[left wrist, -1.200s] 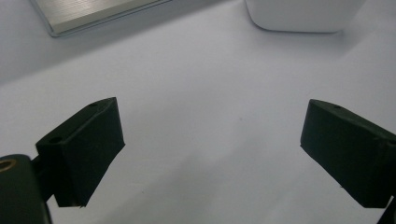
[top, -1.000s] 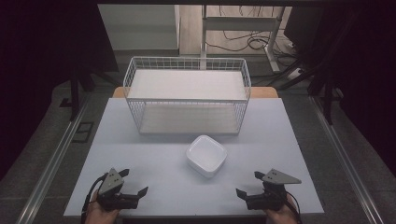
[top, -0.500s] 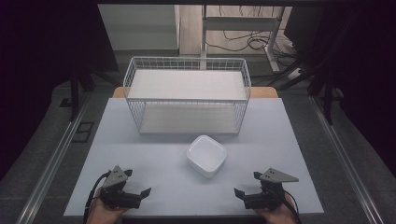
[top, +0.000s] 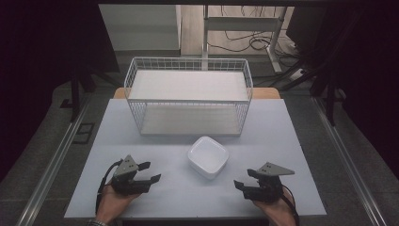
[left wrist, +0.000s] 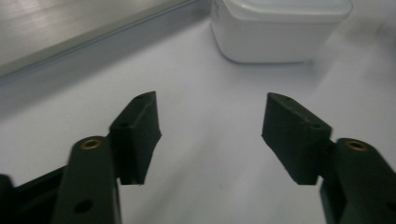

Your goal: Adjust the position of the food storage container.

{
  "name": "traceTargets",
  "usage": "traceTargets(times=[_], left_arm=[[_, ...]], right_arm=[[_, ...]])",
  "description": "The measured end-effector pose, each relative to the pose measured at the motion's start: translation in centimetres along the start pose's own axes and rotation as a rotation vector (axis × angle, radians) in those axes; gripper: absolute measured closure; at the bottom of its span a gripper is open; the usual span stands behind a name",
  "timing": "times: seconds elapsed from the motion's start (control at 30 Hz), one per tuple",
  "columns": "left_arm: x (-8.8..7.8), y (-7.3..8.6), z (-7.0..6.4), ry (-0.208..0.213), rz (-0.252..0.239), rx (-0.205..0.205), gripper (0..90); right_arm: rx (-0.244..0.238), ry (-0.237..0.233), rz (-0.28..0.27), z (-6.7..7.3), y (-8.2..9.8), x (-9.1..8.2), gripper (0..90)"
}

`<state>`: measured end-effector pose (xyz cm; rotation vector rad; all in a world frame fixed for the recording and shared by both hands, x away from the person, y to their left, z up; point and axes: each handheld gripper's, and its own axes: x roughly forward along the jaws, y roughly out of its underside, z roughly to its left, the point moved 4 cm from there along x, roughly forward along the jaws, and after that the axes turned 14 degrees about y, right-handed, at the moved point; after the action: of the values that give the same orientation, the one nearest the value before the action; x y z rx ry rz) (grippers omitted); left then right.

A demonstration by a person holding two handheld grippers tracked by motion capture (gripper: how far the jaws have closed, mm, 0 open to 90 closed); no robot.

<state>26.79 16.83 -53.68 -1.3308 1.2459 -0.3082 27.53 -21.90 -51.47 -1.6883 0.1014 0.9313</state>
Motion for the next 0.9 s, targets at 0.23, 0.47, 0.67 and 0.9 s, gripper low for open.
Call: traceTargets(times=[0.23, 0.47, 0.67, 0.9], left_arm=[[2.8, -2.6, 0.9, 0.023, 0.003, 0.006, 59.6], [5.7, -4.7, 1.8, 0.030, 0.013, 0.036, 85.9], [8.6, -6.4, 2.4, 0.054, -0.012, 0.019, 90.0], [11.1, -7.3, 3.0, 0.038, 0.083, 0.038, 90.0]], right_arm=[[-0.018, -0.020, 0.017, -0.2, -0.9, 1.1, 60.0], [-0.042, 0.004, 0.015, -0.9, -1.9, 2.7, 88.0], [-0.020, 0.025, 0.016, -1.2, -2.9, 4.0, 89.1], [0.002, 0.018, 0.060, -0.8, -3.2, 6.1, 89.1]])
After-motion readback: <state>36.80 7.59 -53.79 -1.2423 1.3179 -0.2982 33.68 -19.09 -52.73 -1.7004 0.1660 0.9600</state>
